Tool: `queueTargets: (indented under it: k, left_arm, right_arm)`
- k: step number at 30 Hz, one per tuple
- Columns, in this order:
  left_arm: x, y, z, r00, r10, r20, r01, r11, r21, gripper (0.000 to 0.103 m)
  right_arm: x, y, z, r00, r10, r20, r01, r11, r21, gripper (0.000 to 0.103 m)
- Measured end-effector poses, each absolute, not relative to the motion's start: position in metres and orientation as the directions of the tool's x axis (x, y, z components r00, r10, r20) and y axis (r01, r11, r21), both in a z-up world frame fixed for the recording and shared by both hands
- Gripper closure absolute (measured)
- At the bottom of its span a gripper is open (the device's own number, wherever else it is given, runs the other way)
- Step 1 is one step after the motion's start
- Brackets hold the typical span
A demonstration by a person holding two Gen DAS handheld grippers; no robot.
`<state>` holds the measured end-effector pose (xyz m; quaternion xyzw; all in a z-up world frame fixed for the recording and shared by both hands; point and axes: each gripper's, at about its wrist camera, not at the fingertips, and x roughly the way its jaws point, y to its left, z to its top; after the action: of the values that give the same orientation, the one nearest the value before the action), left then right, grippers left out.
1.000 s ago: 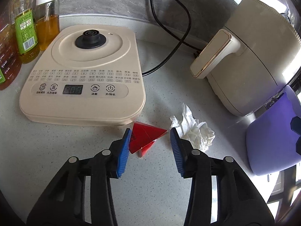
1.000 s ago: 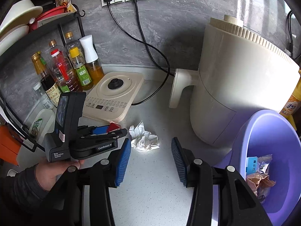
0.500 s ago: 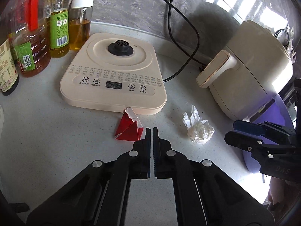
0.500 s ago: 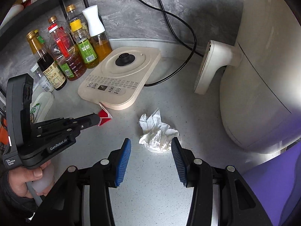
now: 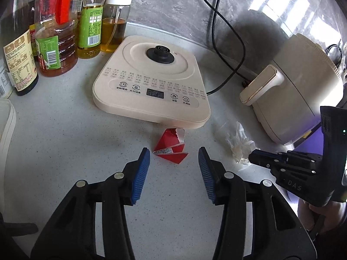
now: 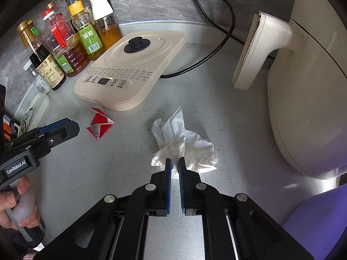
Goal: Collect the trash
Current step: 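Grasp the red triangular wrapper with the left tool while the right tool grasps the white tissue, then carry both items over the bucket and open both tools to drop them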
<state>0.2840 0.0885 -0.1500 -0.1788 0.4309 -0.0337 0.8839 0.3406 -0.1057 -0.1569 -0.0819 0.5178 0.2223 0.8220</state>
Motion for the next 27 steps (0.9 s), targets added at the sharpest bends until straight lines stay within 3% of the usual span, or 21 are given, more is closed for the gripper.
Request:
queueTargets:
  k: [5, 8, 11, 27]
  left_arm:
    - [0.3, 0.075, -0.166, 0.588, -0.194, -0.785, -0.087, 0.95, -0.299, 0.057]
    - [0.305, 0.072, -0.165, 0.592, -0.173, -0.787, -0.072, 0.962, -0.265, 0.075]
    - [0.306, 0.07, -0.154, 0.609, -0.157, -0.778, -0.037, 0.973, -0.226, 0.086]
    - [0.266, 0.069, -0.082, 0.727, -0.128, -0.675, -0.06, 0.967, -0.247, 0.088]
  right_arm:
    - [0.337, -0.113, -0.15, 0.374, 0.29, -0.881, -0.438, 0.892, 0.108, 0.098]
    - [0.336, -0.116, -0.146, 0.382, 0.292, -0.877, -0.426, 0.898, 0.113, 0.098]
    - [0.334, -0.12, -0.143, 0.389, 0.297, -0.872, -0.418, 0.901, 0.12, 0.098]
    - [0.293, -0.134, -0.061, 0.491, 0.419, -0.764, -0.485, 0.86, 0.16, 0.098]
